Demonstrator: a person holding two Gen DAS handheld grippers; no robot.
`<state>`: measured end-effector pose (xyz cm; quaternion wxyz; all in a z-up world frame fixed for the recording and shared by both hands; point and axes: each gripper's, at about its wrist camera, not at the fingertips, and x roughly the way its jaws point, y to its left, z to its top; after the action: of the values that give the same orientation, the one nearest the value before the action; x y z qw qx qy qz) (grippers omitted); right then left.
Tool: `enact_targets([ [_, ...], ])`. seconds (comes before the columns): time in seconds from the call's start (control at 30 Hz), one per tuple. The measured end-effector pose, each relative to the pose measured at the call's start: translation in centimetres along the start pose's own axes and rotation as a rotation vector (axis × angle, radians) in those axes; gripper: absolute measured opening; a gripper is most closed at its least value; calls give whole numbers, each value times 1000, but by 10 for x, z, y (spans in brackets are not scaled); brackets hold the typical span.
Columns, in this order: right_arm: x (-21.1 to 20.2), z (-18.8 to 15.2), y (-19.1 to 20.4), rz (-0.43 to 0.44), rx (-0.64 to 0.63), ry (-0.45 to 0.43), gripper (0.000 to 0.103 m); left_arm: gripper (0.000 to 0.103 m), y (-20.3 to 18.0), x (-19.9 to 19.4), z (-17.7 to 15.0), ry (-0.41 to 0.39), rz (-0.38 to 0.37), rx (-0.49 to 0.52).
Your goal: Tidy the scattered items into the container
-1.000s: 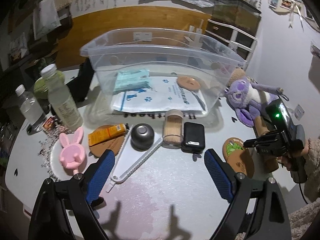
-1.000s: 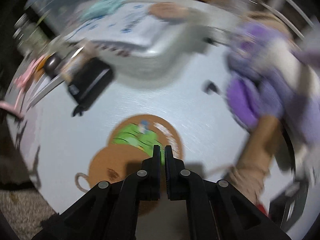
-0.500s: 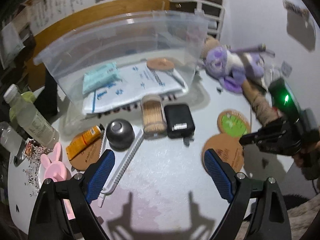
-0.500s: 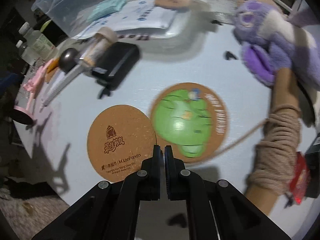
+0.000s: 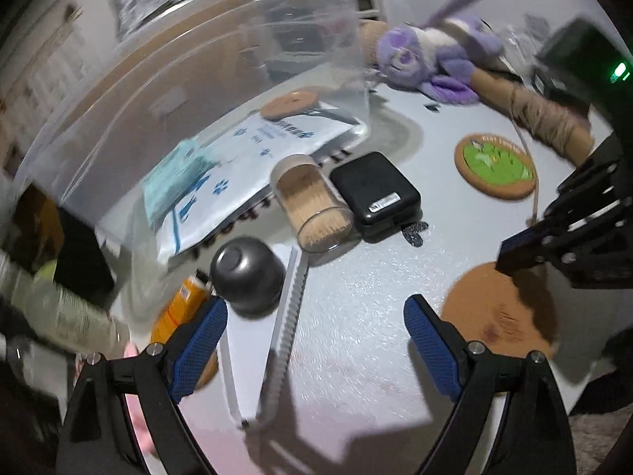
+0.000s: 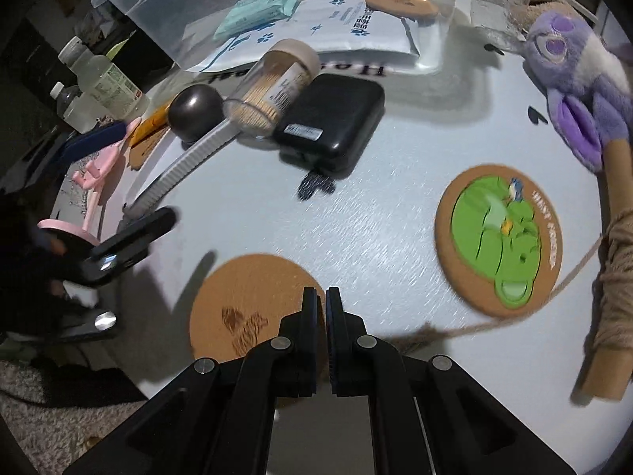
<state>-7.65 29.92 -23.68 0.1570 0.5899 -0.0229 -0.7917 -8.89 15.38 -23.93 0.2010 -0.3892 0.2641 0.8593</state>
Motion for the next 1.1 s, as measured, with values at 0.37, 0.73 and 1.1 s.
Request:
enact_targets([
  [0.37, -29, -66, -24, 76, 457, -95, 7, 91, -34, 16, -18, -7, -94, 271],
  [0.73, -38, -150, -43, 166, 923, -148, 84, 92, -43, 36, 20, 3, -175, 260],
  [1.1, -5, -173, -39, 393, 1061, -142, 84, 92, -66, 26, 6, 17, -238, 310],
])
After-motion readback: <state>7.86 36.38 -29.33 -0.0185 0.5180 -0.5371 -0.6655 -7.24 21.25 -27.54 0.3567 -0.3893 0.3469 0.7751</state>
